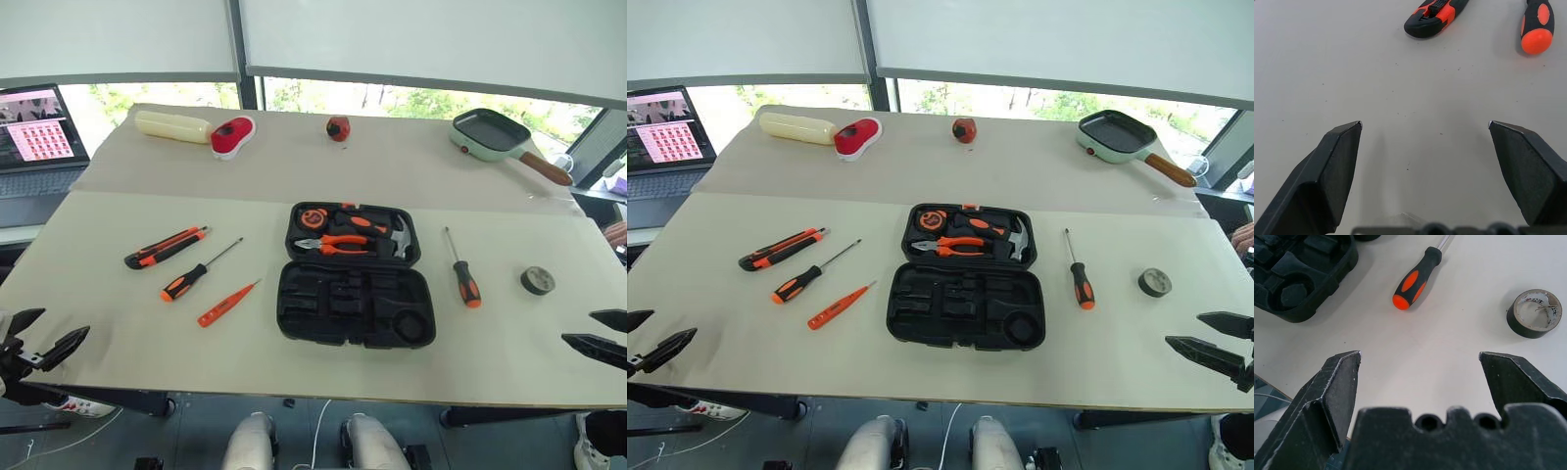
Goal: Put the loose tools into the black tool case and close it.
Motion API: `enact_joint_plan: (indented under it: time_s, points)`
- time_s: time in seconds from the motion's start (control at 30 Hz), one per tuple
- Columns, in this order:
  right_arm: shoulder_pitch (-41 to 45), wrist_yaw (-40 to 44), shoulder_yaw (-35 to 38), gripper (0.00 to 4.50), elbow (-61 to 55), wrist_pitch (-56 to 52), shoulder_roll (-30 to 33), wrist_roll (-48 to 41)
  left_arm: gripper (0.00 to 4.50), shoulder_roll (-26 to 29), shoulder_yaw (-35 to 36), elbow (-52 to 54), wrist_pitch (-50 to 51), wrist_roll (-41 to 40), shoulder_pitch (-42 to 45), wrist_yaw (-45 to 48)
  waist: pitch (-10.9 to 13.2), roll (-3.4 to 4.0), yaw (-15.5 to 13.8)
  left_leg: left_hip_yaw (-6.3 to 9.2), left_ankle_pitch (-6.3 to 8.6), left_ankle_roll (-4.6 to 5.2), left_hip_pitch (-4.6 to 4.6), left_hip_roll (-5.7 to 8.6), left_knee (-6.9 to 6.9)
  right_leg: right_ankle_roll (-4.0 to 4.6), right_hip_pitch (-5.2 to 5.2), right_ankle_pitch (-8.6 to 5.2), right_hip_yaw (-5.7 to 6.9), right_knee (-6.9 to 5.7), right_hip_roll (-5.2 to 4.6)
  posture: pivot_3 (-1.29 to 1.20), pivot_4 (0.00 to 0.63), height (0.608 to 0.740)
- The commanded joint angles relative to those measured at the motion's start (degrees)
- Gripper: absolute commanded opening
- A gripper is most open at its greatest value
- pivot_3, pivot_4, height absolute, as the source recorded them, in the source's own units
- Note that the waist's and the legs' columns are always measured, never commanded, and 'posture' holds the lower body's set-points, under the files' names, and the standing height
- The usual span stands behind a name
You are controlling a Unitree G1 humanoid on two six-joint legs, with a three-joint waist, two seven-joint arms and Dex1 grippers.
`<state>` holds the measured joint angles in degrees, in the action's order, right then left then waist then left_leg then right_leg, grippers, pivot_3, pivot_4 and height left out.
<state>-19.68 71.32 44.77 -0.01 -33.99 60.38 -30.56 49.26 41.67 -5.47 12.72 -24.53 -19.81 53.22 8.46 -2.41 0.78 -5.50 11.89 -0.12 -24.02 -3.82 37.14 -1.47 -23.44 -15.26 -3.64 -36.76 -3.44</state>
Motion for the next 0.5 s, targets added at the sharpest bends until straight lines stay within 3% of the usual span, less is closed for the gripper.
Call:
enact_joint_plan:
  time_s: [0.03, 0.13, 0.3, 0.5]
  points:
    - [0.51, -1.54, 2.09, 4.5, -1.84, 0.24, -0.55, -0.24, 4.45, 0.26, 0.3, 1.83, 0.88, 0.15, 0.28, -0.87, 0.0, 0.0, 0.0, 0.0, 0.0, 0.0, 0.0, 0.0, 0.0, 0.0, 0.0, 0.0, 0.0, 0.0, 0.0, 0.0, 0.15, 0.74]
    - [3.15, -5.08, 1.69, 4.5, -3.05, 1.88, -1.8, 0.33, 4.45, 1.73, -0.78, 5.81, 6.12, -0.97, 1.18, -1.89, -0.01, -0.03, -0.01, 0.01, 0.0, 0.0, 0.0, 0.0, 0.0, -0.01, 0.0, 0.01, 0.0, 0.0, 0.01, 0.0, 0.15, 0.74]
    - [10.21, -8.63, -0.61, 4.5, -15.1, -6.36, -1.03, -8.03, 4.45, 4.93, -4.58, 9.79, 15.13, -4.43, 9.93, -2.31, 0.01, 0.0, -0.1, 0.0, -0.02, -0.04, 0.01, 0.04, 0.01, -0.21, -0.04, 0.12, -0.01, -0.15, 0.03, 0.0, 0.15, 0.74]
    - [22.45, -14.23, -10.39, 4.5, -29.18, -13.62, -1.38, -20.05, 4.45, 8.1, -15.92, 5.27, 16.72, -2.68, 20.92, 2.46, 0.01, 0.02, 0.23, 0.01, -0.22, 0.27, 0.06, 0.04, -0.13, -0.21, -0.05, 0.12, -0.03, -0.18, 0.11, 0.0, 0.15, 0.74]
